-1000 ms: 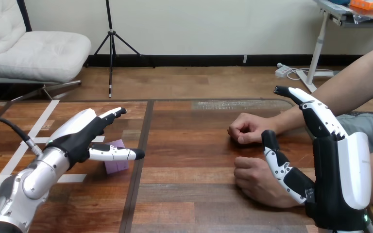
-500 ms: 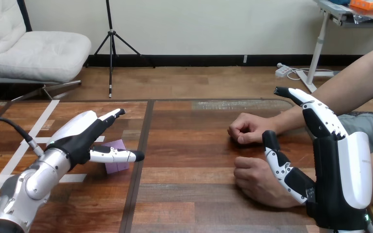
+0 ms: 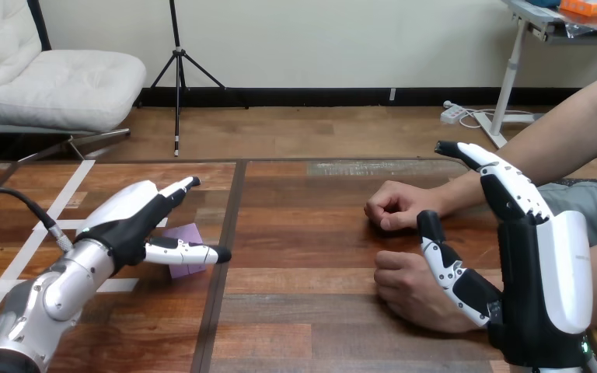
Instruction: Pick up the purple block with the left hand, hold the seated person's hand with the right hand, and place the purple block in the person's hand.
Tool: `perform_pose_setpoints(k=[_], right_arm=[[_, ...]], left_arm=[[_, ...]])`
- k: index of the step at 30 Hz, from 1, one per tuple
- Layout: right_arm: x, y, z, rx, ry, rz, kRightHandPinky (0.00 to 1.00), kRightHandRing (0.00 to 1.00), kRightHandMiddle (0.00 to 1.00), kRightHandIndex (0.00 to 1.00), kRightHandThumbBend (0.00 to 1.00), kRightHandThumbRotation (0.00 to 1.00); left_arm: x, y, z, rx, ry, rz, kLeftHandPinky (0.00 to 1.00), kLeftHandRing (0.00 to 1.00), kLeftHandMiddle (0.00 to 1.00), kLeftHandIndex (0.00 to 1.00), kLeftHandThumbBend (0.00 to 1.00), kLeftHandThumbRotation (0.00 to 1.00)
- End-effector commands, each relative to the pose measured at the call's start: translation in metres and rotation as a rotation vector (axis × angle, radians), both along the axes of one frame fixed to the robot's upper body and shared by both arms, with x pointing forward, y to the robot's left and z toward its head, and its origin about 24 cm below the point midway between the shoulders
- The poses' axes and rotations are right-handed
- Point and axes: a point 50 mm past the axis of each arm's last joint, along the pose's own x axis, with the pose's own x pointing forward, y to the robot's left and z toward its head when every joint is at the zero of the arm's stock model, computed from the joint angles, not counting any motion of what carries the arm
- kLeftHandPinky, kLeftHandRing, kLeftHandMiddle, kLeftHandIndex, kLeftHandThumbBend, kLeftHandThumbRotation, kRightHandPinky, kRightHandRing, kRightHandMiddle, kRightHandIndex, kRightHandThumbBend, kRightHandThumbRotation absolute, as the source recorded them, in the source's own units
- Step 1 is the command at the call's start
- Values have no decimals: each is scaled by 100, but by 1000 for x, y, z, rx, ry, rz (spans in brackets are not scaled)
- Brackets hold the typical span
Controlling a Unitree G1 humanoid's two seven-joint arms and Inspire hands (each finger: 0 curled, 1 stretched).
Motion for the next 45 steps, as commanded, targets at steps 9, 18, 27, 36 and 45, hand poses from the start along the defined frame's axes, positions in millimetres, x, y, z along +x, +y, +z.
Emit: perform_pose_setpoints(k=[9, 18, 27, 36, 45], right_arm=[[4, 2, 19, -3, -88, 15, 84, 81, 80, 76, 36, 0], [4, 1, 18, -5, -88, 17, 84, 82, 80, 76, 36, 0], [3, 1, 18, -9, -88, 14, 85, 82, 80, 76, 35, 0], [2, 1, 18, -4, -85, 15, 85, 82, 80, 76, 36, 0], [1, 1, 18, -4, -78, 11, 86, 82, 80, 76, 36, 0]], left_arm=[[19, -5, 27, 56, -90, -40, 88, 95, 98, 98, 95, 62], [20, -6, 25, 62, -76, -42, 88, 95, 98, 98, 95, 62], [20, -8, 24, 81, -66, -48, 87, 95, 97, 97, 96, 62], [20, -9, 23, 83, -61, -51, 86, 94, 96, 96, 95, 62], [20, -9, 22, 87, -62, -44, 83, 91, 94, 95, 95, 63]])
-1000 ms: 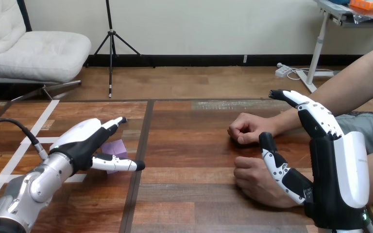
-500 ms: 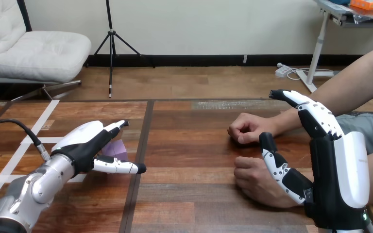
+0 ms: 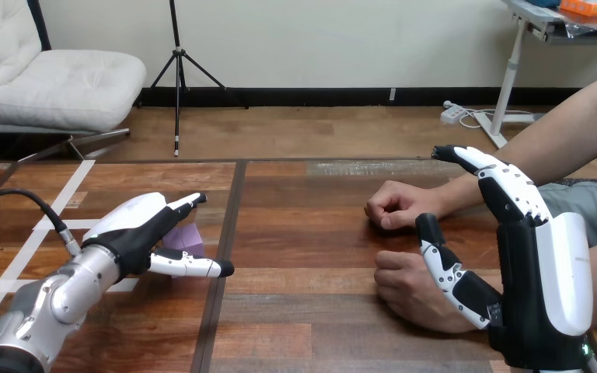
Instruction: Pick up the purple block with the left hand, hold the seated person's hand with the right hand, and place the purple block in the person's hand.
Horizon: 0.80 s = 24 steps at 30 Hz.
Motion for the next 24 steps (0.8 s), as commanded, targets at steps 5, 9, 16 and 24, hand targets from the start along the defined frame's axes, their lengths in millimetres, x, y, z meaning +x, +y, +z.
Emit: perform_pose_setpoints(k=[5, 9, 16, 24], right_arm=[[3, 1, 19, -3, -85, 11, 86, 82, 80, 76, 36, 0], [2, 1, 19, -3, -85, 11, 86, 82, 80, 76, 35, 0], [2, 2, 19, 0, -85, 15, 86, 82, 80, 77, 35, 0], [2, 2, 18, -1, -83, 13, 86, 82, 80, 77, 35, 0]], left_arm=[[19, -6, 28, 28, -115, -14, 81, 90, 92, 93, 94, 62], [19, -6, 28, 34, -120, -11, 79, 88, 91, 92, 92, 62], [19, -6, 27, 47, -128, -5, 76, 85, 88, 89, 89, 61], [19, -4, 26, 38, -117, 9, 68, 78, 82, 84, 85, 55]])
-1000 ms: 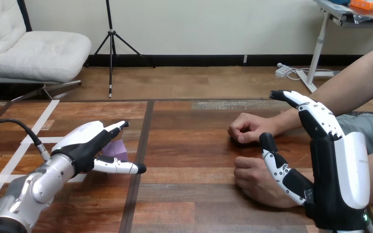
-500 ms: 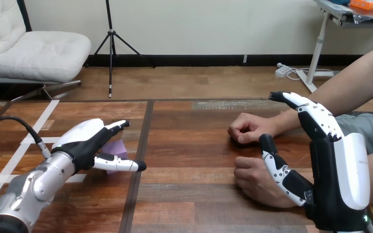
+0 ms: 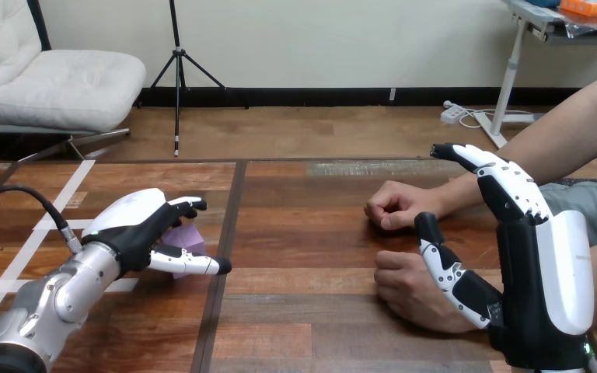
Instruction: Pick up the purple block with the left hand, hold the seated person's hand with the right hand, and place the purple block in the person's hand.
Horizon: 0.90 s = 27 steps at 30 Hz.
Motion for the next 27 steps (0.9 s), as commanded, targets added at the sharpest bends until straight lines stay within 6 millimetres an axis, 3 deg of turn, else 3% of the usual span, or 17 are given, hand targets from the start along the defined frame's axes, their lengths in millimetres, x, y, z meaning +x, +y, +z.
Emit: perform_pose_setpoints(k=[1, 14, 27], right_arm=[[2, 1, 15, 5, -75, 7, 86, 82, 80, 77, 35, 0], [2, 1, 15, -3, -71, 3, 87, 82, 80, 77, 35, 0], [2, 0, 15, -4, -70, 5, 87, 82, 80, 76, 36, 0]], left_arm=[[18, -4, 25, 2, -84, -2, 67, 77, 82, 84, 84, 55], [18, -3, 21, 43, -58, 14, 60, 70, 75, 78, 80, 45], [19, -4, 17, 112, -53, 26, 62, 72, 77, 77, 81, 43]])
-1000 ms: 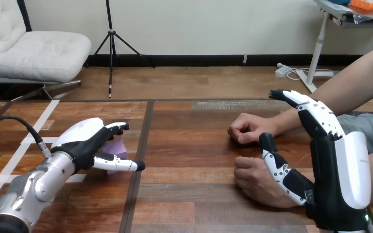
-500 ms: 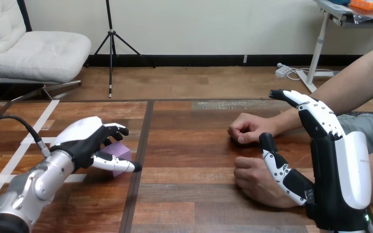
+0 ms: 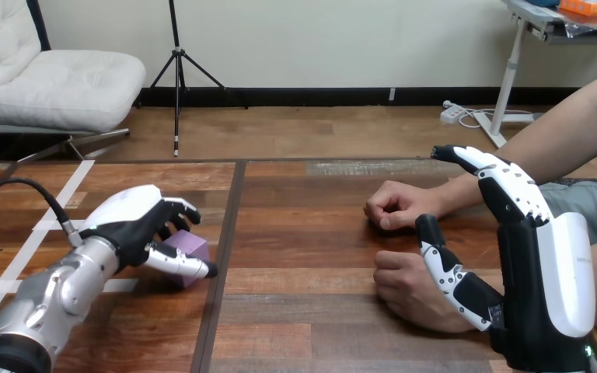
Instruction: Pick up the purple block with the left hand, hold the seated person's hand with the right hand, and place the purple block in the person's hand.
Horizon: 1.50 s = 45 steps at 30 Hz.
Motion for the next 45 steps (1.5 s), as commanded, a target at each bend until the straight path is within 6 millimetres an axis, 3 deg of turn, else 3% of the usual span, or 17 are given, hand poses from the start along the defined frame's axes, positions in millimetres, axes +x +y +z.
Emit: perform_pose_setpoints(k=[1, 34, 40, 45], right_arm=[[4, 1, 15, -3, -75, 8, 87, 82, 80, 76, 36, 0], [3, 0, 16, -25, -49, 8, 87, 82, 80, 76, 35, 0], [3, 0, 17, -24, -51, 9, 87, 83, 80, 76, 35, 0], [4, -1, 17, -25, -57, 10, 87, 82, 80, 76, 35, 0]], left_arm=[[14, -6, 16, 41, -70, -14, 62, 73, 77, 78, 82, 43], [10, -6, 5, 162, -89, -28, 70, 82, 86, 89, 86, 49], [9, -6, 5, 141, -110, -11, 71, 82, 85, 88, 85, 48], [9, -6, 4, 110, -116, 7, 65, 75, 80, 82, 80, 41]])
